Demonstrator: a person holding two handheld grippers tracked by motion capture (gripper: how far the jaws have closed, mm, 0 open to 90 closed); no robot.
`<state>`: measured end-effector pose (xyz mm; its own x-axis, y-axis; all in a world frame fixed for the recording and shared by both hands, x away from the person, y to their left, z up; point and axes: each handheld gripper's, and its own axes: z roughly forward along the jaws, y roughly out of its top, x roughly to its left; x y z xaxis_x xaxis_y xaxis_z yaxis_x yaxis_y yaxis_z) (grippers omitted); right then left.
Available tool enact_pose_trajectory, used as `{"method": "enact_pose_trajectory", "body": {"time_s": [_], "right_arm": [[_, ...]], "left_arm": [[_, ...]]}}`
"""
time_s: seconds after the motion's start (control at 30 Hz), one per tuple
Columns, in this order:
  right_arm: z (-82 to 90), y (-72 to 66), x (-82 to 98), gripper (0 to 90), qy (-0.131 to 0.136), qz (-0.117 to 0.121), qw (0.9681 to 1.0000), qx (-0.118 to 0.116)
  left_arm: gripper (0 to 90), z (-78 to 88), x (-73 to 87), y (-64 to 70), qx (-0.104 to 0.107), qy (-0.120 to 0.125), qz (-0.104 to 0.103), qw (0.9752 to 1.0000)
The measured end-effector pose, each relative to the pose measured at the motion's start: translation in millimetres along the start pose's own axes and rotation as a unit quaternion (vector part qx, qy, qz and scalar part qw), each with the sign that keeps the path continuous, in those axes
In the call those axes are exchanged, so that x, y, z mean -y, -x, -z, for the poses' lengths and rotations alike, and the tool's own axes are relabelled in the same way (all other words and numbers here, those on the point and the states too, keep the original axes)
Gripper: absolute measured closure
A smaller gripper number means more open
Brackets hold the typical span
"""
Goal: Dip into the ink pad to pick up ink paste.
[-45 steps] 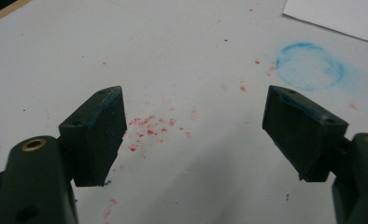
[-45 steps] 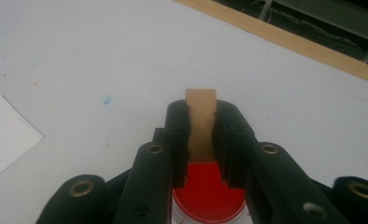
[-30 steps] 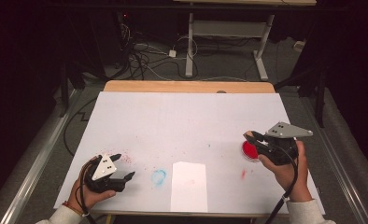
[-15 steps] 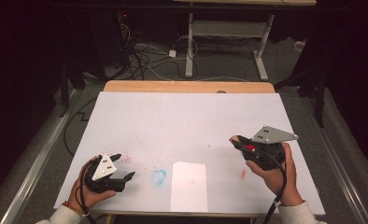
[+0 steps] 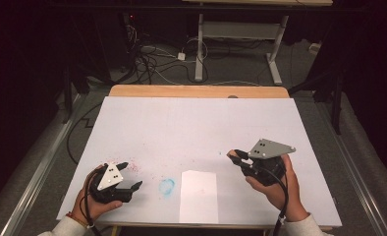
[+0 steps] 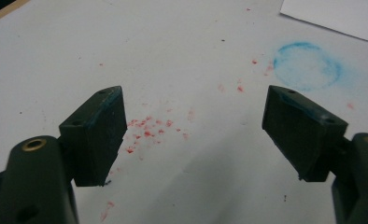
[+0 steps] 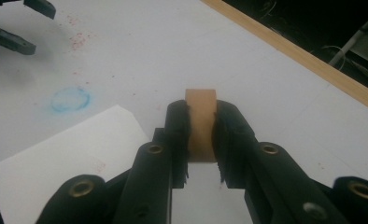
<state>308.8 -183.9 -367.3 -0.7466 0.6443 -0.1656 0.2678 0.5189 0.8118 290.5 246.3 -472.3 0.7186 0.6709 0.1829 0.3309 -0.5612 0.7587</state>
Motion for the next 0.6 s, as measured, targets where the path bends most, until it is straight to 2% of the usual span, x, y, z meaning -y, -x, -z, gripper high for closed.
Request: {"method": "enact_pose_trajectory", "body": {"time_s": [0.37,0.6], "right_arm": [[-17.0,-19.9,-1.9,76.3,-0.019,0.02,0.9993,-0.024],[-28.7,-34.9,-1.6,76.3,-0.032,0.037,0.9978,-0.045]], "left_arm": [[21.2,-0.3,0.1,0.0,0.001,-0.001,-0.001,1.0],[21.2,0.5,-0.2,0.0,-0.001,-0.001,-0.003,1.0]]}}
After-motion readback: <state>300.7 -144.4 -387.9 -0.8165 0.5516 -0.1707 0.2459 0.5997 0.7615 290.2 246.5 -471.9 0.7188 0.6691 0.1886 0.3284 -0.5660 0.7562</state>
